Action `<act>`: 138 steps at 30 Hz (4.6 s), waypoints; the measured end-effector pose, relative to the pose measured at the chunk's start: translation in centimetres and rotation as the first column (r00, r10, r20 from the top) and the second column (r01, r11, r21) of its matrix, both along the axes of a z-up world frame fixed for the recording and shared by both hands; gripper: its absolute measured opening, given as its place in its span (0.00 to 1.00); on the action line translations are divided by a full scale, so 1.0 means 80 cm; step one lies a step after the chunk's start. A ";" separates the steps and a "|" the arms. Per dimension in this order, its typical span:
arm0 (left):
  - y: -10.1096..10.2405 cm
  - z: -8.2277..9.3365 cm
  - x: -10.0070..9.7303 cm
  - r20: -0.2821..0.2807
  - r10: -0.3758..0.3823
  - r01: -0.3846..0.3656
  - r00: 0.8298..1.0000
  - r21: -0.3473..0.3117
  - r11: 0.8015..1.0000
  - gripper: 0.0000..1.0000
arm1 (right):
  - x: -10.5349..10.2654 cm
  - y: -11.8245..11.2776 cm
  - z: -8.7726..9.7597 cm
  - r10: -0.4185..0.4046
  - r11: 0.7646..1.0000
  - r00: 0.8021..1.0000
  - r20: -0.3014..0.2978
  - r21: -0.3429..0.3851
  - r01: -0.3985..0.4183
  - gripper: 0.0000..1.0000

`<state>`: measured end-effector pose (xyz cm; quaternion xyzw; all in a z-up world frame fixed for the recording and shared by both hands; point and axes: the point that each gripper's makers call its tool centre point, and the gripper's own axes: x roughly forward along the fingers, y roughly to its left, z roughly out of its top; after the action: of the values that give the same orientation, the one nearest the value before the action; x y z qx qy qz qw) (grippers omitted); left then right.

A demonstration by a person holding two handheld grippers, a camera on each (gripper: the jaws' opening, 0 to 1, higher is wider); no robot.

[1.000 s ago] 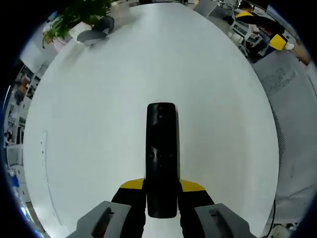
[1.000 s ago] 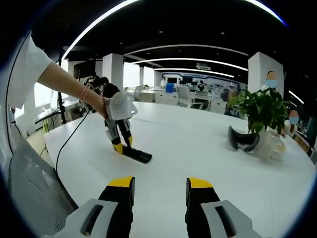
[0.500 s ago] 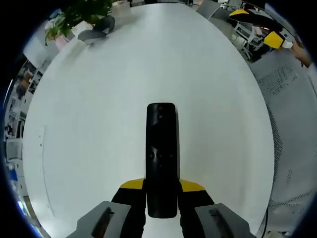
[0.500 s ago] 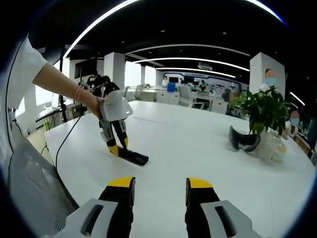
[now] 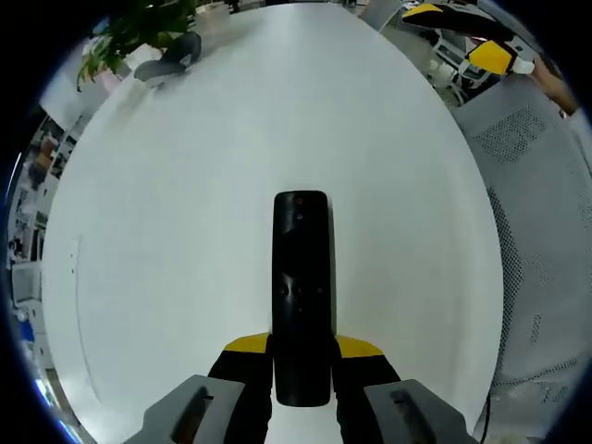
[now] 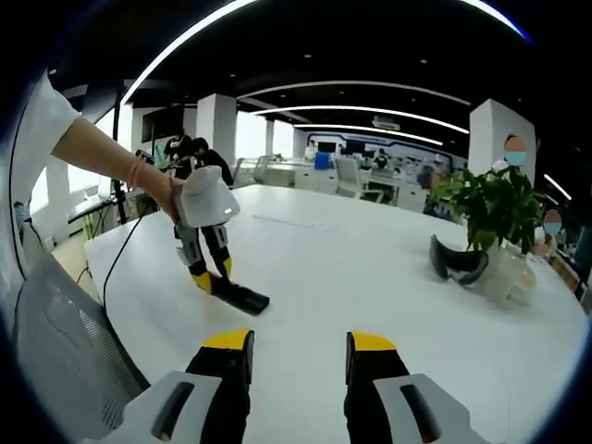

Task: Press the specified remote control buttons in sequence, fully releasing each button before pressing the next.

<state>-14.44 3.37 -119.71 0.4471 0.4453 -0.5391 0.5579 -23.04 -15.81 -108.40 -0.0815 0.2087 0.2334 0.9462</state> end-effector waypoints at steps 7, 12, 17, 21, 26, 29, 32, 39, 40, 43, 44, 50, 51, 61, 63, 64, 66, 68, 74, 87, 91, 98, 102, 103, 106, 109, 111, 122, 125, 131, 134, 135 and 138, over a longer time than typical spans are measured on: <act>0.002 0.000 -0.015 0.002 0.003 -0.003 1.000 0.010 1.000 0.24 | -0.002 0.005 -0.003 0.021 1.000 1.000 -0.013 0.005 -0.021 0.37; 0.004 0.000 -0.027 0.002 0.018 -0.018 1.000 0.002 1.000 0.24 | -0.002 0.005 -0.004 0.020 1.000 1.000 -0.021 0.016 -0.020 0.36; 0.005 0.001 -0.041 0.002 0.033 -0.033 0.999 -0.008 0.999 0.24 | -0.003 0.007 -0.006 0.029 1.000 0.999 -0.027 0.004 -0.029 0.36; 0.006 0.001 -0.055 0.000 0.013 -0.013 1.000 -0.005 1.000 0.24 | -0.003 0.004 -0.007 0.017 1.000 0.999 -0.031 0.006 -0.017 0.36; 0.008 0.002 -0.066 -0.001 0.017 -0.017 1.000 -0.007 1.000 0.24 | -0.002 -0.002 -0.006 -0.015 1.000 0.999 -0.034 0.022 0.015 0.36; 0.010 0.002 -0.072 -0.003 0.029 -0.029 1.000 -0.017 0.999 0.24 | -0.003 -0.001 -0.005 -0.016 1.000 0.999 -0.033 0.026 0.017 0.36; 0.011 0.001 -0.078 -0.003 0.036 -0.036 0.999 -0.026 0.999 0.24 | -0.003 0.000 -0.006 -0.009 1.000 0.999 -0.036 0.021 0.010 0.36; 0.012 0.001 -0.092 -0.004 0.045 -0.046 0.999 -0.041 0.998 0.24 | -0.005 0.001 -0.008 -0.006 1.000 0.999 -0.043 0.016 0.007 0.35; 0.013 0.001 -0.095 -0.004 0.042 -0.043 0.999 -0.044 0.998 0.24 | -0.005 0.001 -0.009 -0.007 1.000 0.999 -0.045 0.016 0.007 0.35; 0.014 0.001 -0.100 -0.006 0.047 -0.047 0.999 -0.051 0.998 0.24 | -0.005 0.002 -0.008 -0.006 1.000 0.999 -0.045 0.017 0.007 0.35; 0.015 0.001 -0.101 -0.006 0.047 -0.047 0.999 -0.053 0.997 0.24 | -0.006 0.002 -0.009 -0.005 1.000 0.999 -0.046 0.018 0.006 0.35; 0.017 0.001 -0.113 -0.008 0.041 -0.042 0.999 -0.059 0.997 0.24 | -0.006 0.004 -0.009 0.000 1.000 0.999 -0.047 0.014 0.000 0.35; 0.017 0.001 -0.115 -0.008 0.040 -0.040 0.999 -0.059 0.997 0.24 | -0.006 0.004 -0.009 -0.001 1.000 0.999 -0.048 0.014 0.001 0.35; 0.019 0.002 -0.130 -0.007 0.048 -0.049 0.999 -0.071 0.996 0.24 | -0.008 0.004 -0.009 0.003 1.000 0.999 -0.050 0.012 -0.002 0.34; 0.019 0.002 -0.133 -0.007 0.055 -0.055 0.998 -0.077 0.996 0.24 | -0.008 0.004 -0.009 0.004 1.000 0.999 -0.050 0.009 -0.003 0.34; 0.020 0.003 -0.134 -0.007 0.055 -0.055 0.998 -0.079 0.995 0.24 | -0.008 0.004 -0.009 0.004 1.000 0.999 -0.049 0.009 -0.004 0.34; 0.020 0.003 -0.136 -0.007 0.060 -0.061 0.998 -0.086 0.994 0.24 | -0.008 0.005 -0.009 0.006 1.000 0.999 -0.051 0.012 -0.006 0.34; 0.020 0.003 -0.138 -0.009 0.071 -0.071 0.997 -0.096 0.993 0.24 | -0.008 0.005 -0.009 0.008 1.000 0.999 -0.051 0.010 -0.008 0.34; 0.020 0.004 -0.140 -0.008 0.099 -0.099 0.995 -0.130 0.987 0.24 | -0.010 0.008 -0.011 0.023 1.000 0.998 -0.060 0.004 -0.023 0.34; 0.020 0.006 -0.142 -0.015 0.167 -0.165 0.986 -0.268 0.949 0.24 | -0.012 0.010 -0.021 0.036 0.998 0.995 -0.093 -0.041 -0.040 0.31; 0.020 0.006 -0.141 -0.016 0.193 -0.188 0.981 -0.314 0.931 0.24 | -0.012 0.009 -0.022 0.037 0.998 0.995 -0.097 -0.038 -0.041 0.31; 0.018 0.007 -0.143 -0.019 0.230 -0.216 0.973 -0.427 0.878 0.25 | -0.011 0.010 -0.022 0.038 0.998 0.994 -0.099 -0.036 -0.042 0.30; 0.014 0.006 -0.155 -0.024 0.212 -0.197 0.977 -0.482 0.853 0.24 | -0.011 0.010 -0.027 0.039 0.998 0.993 -0.115 -0.038 -0.044 0.29; 0.009 0.007 -0.155 -0.012 0.202 -0.181 0.979 -0.501 0.846 0.24 | -0.011 0.010 -0.027 0.039 0.998 0.992 -0.118 -0.041 -0.044 0.29; 0.006 0.009 -0.159 -0.010 0.216 -0.190 0.976 -0.519 0.833 0.24 | -0.011 0.008 -0.029 0.032 0.998 0.992 -0.125 -0.042 -0.037 0.28; 0.007 0.010 -0.160 -0.012 0.218 -0.191 0.976 -0.527 0.828 0.24 | -0.012 0.009 -0.026 0.032 0.999 0.993 -0.115 -0.040 -0.037 0.26; 0.008 0.010 -0.160 -0.009 0.213 -0.186 0.977 -0.529 0.828 0.24 | -0.013 0.011 -0.026 0.038 0.999 0.992 -0.119 -0.027 -0.042 0.26; 0.008 0.010 -0.162 -0.010 0.189 -0.164 0.982 -0.543 0.823 0.24 | -0.020 0.049 -0.017 0.189 0.980 0.968 -0.163 0.093 -0.175 0.20; 0.009 0.010 -0.162 -0.007 0.184 -0.157 0.983 -0.554 0.818 0.24 | -0.021 0.061 -0.015 0.236 0.969 0.955 -0.181 0.115 -0.218 0.17; 0.009 0.010 -0.163 -0.006 0.158 -0.132 0.987 -0.583 0.802 0.24 | -0.017 0.095 -0.013 0.378 0.923 0.896 -0.234 0.174 -0.344 0.12; 0.008 0.009 -0.162 -0.004 0.134 -0.110 0.991 -0.589 0.800 0.24 | -0.016 0.109 -0.017 0.449 0.893 0.855 -0.260 0.162 -0.419 0.11; 0.008 0.009 -0.163 0.002 0.117 -0.093 0.993 -0.592 0.801 0.24 | -0.017 0.116 -0.020 0.483 0.876 0.832 -0.274 0.152 -0.458 0.10; 0.008 0.008 -0.163 0.005 0.097 -0.074 0.995 -0.597 0.799 0.24 | -0.022 0.133 -0.027 0.554 0.830 0.776 -0.302 0.125 -0.544 0.09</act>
<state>-27.48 4.01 -119.06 0.2382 0.2632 -0.6179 0.7015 -24.79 -5.17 -110.54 -0.0844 0.3255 0.5122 0.7903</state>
